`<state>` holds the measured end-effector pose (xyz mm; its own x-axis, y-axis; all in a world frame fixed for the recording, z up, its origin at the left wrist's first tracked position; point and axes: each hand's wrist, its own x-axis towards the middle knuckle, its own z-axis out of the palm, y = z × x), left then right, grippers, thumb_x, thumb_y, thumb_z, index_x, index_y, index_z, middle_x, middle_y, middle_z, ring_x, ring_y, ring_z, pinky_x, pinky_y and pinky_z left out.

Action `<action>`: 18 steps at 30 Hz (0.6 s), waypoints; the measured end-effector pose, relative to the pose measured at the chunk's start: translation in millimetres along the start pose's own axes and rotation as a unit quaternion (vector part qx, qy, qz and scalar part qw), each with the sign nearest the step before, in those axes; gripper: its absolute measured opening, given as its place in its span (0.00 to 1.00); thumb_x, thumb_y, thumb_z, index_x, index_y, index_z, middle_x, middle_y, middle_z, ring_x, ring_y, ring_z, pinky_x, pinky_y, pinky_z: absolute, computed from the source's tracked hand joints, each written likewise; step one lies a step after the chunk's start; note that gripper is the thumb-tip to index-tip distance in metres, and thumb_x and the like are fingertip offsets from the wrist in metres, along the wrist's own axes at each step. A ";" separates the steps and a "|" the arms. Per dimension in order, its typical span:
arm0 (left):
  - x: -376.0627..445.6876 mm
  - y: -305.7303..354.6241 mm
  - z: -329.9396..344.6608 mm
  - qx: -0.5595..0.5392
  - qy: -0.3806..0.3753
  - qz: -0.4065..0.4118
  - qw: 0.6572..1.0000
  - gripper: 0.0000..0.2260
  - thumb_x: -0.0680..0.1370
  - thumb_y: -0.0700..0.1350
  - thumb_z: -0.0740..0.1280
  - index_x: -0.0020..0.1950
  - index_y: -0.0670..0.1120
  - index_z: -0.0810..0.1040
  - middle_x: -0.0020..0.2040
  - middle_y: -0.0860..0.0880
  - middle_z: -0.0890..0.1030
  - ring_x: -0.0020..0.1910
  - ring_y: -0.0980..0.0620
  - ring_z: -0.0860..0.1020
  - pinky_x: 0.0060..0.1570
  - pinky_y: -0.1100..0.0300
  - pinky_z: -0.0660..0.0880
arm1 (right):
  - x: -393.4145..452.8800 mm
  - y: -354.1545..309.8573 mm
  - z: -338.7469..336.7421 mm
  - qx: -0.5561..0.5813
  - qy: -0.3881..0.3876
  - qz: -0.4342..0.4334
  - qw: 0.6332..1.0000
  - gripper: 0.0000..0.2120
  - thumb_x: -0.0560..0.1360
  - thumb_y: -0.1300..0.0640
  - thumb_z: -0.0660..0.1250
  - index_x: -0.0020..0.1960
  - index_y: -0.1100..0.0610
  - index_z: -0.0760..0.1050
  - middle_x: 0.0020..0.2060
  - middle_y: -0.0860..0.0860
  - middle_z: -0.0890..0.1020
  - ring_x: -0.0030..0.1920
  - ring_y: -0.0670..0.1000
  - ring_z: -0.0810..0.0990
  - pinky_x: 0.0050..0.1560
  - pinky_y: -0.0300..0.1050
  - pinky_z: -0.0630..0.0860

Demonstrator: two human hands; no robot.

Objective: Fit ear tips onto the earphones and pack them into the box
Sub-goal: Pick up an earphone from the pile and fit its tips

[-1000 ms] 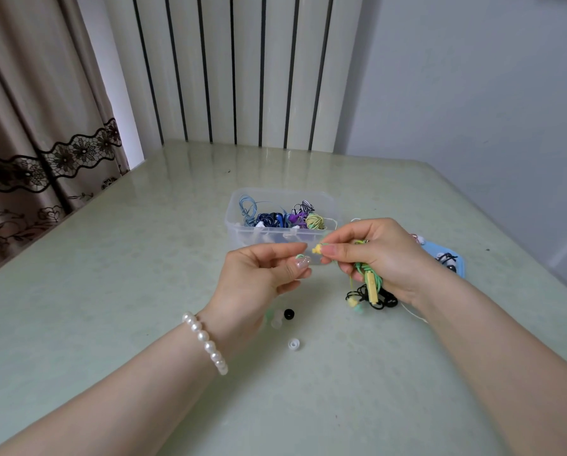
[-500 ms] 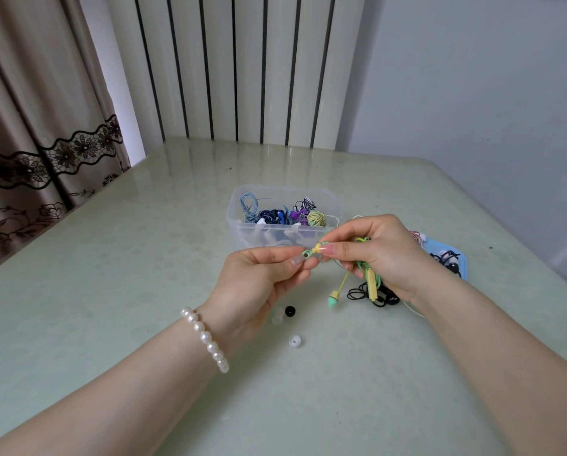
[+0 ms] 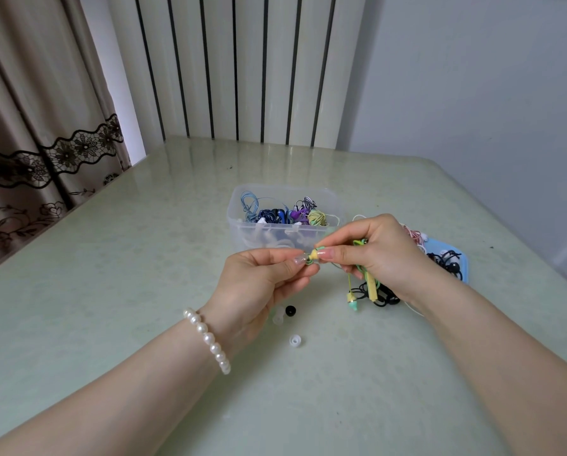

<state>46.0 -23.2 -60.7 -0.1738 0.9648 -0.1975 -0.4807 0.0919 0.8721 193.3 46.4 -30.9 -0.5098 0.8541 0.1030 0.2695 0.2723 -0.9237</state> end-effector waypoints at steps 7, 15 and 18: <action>1.0 -0.9 0.0 0.011 0.007 0.014 1.000 0.03 0.72 0.31 0.66 0.43 0.36 0.78 0.36 0.42 0.83 0.35 0.50 0.83 0.38 0.62 0.80 | 0.1 -2.2 2.3 -0.013 0.008 -0.010 1.000 0.02 0.67 0.67 0.72 0.40 0.63 0.81 0.17 0.45 0.72 0.19 0.41 0.66 0.23 0.30 0.63; 0.5 -1.5 -0.3 0.023 0.009 0.017 1.000 0.03 0.72 0.30 0.66 0.43 0.35 0.78 0.37 0.40 0.83 0.36 0.50 0.83 0.38 0.62 0.80 | 0.5 -1.4 3.2 -0.048 0.004 -0.006 0.999 0.02 0.67 0.68 0.72 0.40 0.64 0.81 0.17 0.44 0.72 0.19 0.41 0.66 0.23 0.29 0.63; 0.6 -1.1 -0.4 0.029 0.007 0.018 0.999 0.03 0.72 0.30 0.66 0.42 0.36 0.78 0.36 0.41 0.83 0.35 0.49 0.83 0.38 0.62 0.80 | 1.8 -0.4 3.9 -0.063 0.013 -0.006 0.998 0.02 0.67 0.67 0.72 0.40 0.63 0.81 0.17 0.43 0.72 0.19 0.41 0.66 0.23 0.28 0.62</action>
<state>46.1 -22.8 -62.0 -0.2016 0.9644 -0.1710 -0.4232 0.0717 0.9032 189.1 46.1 -31.7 -0.4929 0.8611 0.1243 0.3657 0.3347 -0.8685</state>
